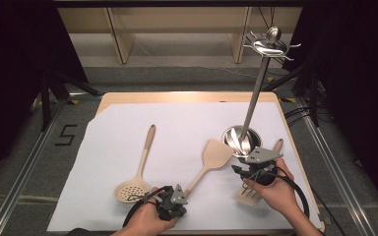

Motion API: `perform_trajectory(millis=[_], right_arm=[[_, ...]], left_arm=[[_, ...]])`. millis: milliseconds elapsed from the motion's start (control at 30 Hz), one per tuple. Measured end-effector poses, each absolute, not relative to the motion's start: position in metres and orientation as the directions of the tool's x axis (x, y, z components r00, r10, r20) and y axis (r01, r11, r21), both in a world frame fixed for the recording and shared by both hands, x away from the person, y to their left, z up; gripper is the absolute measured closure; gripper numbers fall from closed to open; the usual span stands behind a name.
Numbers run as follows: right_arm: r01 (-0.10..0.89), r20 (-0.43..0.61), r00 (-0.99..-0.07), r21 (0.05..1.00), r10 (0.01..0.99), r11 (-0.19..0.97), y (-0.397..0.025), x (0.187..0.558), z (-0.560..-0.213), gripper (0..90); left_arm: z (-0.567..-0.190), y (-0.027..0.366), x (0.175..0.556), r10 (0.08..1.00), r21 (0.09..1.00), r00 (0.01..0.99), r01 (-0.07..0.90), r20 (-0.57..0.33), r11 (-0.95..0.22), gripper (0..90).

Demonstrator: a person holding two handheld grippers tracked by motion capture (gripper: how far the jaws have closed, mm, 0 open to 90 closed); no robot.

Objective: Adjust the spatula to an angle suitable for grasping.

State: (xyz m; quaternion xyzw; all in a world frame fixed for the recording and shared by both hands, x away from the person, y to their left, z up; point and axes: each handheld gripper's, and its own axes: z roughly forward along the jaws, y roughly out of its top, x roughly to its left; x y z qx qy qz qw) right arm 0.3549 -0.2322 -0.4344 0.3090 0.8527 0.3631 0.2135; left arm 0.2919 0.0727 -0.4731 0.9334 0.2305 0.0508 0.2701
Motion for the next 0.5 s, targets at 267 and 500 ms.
perform_trajectory(millis=[267,500], right_arm=[[0.374,-0.137,-0.723,0.746,0.677,0.551,-0.23,0.355,-0.436,61.2],[0.37,-0.139,-0.741,0.732,0.657,0.572,-0.227,0.355,-0.437,59.8]], left_arm=[[-0.472,0.097,0.304,0.543,0.511,0.839,0.482,-0.036,-0.711,89.4],[-0.472,0.104,0.308,0.564,0.504,0.825,0.507,-0.048,-0.699,89.3]])
